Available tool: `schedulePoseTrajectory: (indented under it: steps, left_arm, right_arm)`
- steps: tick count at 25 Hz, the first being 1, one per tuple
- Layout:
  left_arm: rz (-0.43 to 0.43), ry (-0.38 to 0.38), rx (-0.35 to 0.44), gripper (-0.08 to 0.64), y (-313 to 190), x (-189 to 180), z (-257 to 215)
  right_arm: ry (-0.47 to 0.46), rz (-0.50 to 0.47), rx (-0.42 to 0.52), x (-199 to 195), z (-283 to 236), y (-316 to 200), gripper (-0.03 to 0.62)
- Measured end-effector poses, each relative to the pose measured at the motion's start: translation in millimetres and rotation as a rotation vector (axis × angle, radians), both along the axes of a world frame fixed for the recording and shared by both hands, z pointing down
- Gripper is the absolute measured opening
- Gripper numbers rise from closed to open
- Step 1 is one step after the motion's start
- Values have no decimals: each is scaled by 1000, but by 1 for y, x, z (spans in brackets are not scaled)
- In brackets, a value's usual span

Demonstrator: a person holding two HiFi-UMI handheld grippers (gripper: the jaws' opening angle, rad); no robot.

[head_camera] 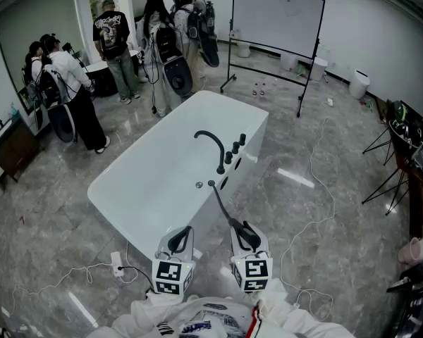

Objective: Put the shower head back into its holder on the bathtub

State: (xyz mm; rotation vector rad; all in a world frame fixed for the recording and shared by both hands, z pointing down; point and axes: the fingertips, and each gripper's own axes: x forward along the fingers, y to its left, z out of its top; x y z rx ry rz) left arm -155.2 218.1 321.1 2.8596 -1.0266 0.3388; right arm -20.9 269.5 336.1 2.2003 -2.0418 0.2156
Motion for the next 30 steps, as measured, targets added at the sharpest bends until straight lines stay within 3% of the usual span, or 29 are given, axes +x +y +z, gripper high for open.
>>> schedulePoseTrajectory:
  steps: [21, 30]
  left_arm:
    - [-88, -9, -26, 0, 11, 25, 14]
    - [-78, -22, -41, 0, -1, 37, 25]
  right_arm:
    - [0, -88, 36, 24, -7, -1, 137]
    - [-10, -92, 38, 33, 0, -12, 137]
